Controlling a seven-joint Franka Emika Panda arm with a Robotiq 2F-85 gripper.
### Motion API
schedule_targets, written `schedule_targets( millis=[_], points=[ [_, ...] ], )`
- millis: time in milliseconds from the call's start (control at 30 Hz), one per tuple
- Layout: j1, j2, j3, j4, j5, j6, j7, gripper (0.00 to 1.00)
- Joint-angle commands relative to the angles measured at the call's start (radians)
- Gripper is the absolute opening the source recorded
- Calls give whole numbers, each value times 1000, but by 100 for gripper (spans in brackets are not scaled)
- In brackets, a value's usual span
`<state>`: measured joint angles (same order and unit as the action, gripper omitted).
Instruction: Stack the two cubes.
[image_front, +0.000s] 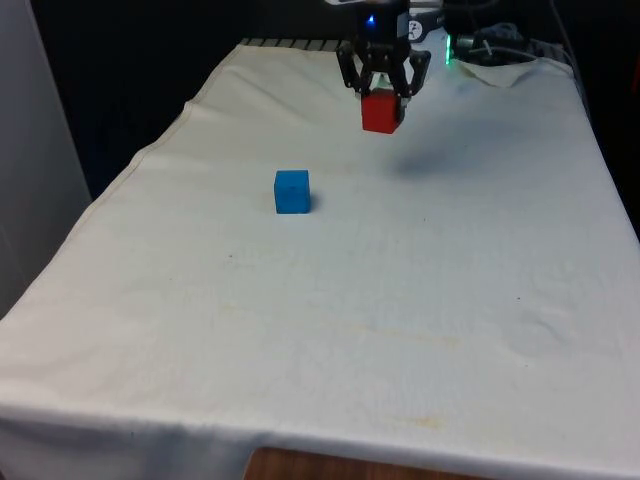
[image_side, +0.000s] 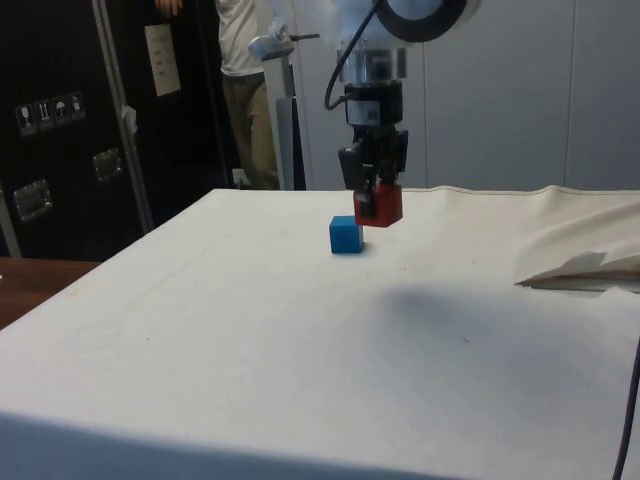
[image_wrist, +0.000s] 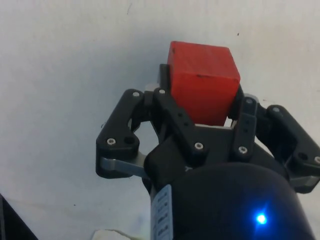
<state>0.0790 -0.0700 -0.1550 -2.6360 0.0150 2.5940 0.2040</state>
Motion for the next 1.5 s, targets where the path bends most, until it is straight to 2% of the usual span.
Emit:
schedule_targets(
  millis=[0,33,300,600,633,867,900,1100,1467],
  points=[
    [0,3,-2,4,0,0,2,0],
    [-3,13,-4,14,-2,-3,11,0],
    [-1,46,-21,55,0,-8,13,0],
    [0,53,-25,61,0,-3,11,0],
    [-4,69,-31,80,4,-6,3,0],
    [-4,121,-54,144,5,-10,-12,0],
    [-1,121,-54,139,0,-3,-6,0],
    [-4,157,-74,186,4,-6,-20,0],
    [-7,193,-114,217,6,7,-38,0]
  ],
)
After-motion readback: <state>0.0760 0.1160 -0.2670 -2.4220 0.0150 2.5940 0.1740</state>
